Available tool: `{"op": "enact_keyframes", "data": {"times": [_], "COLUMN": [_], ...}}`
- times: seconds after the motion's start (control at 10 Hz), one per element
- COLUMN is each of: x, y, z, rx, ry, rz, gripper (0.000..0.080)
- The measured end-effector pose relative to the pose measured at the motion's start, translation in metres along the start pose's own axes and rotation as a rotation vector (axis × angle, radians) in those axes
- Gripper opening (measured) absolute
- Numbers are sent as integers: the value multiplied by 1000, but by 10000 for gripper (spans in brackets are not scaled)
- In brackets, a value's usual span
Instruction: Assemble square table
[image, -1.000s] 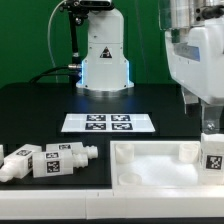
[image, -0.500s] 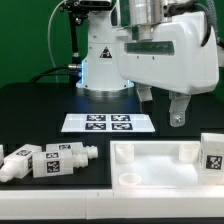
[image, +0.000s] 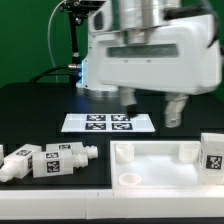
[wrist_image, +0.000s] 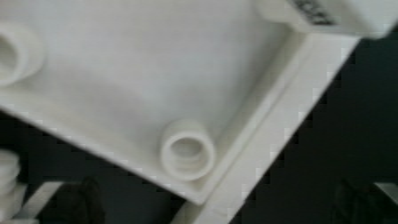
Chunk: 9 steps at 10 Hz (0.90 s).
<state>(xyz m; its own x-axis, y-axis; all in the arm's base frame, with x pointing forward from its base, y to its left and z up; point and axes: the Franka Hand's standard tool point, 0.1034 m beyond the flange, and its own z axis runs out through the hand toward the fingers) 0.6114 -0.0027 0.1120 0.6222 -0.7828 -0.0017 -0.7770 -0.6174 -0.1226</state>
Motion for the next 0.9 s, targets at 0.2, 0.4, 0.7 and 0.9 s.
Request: {"op": "enact_keyframes", "data": {"times": [0.2, 0.4, 0.7, 0.9], "x": [17, 21, 26, 58], "y": [24, 28, 36, 86], "z": [-1, 0, 3, 12], "rx": [-32, -32, -39, -74], "ry": [20, 30, 31, 22], "rz": [-191, -199, -280, -487], "gripper": [649, 649, 649, 649]}}
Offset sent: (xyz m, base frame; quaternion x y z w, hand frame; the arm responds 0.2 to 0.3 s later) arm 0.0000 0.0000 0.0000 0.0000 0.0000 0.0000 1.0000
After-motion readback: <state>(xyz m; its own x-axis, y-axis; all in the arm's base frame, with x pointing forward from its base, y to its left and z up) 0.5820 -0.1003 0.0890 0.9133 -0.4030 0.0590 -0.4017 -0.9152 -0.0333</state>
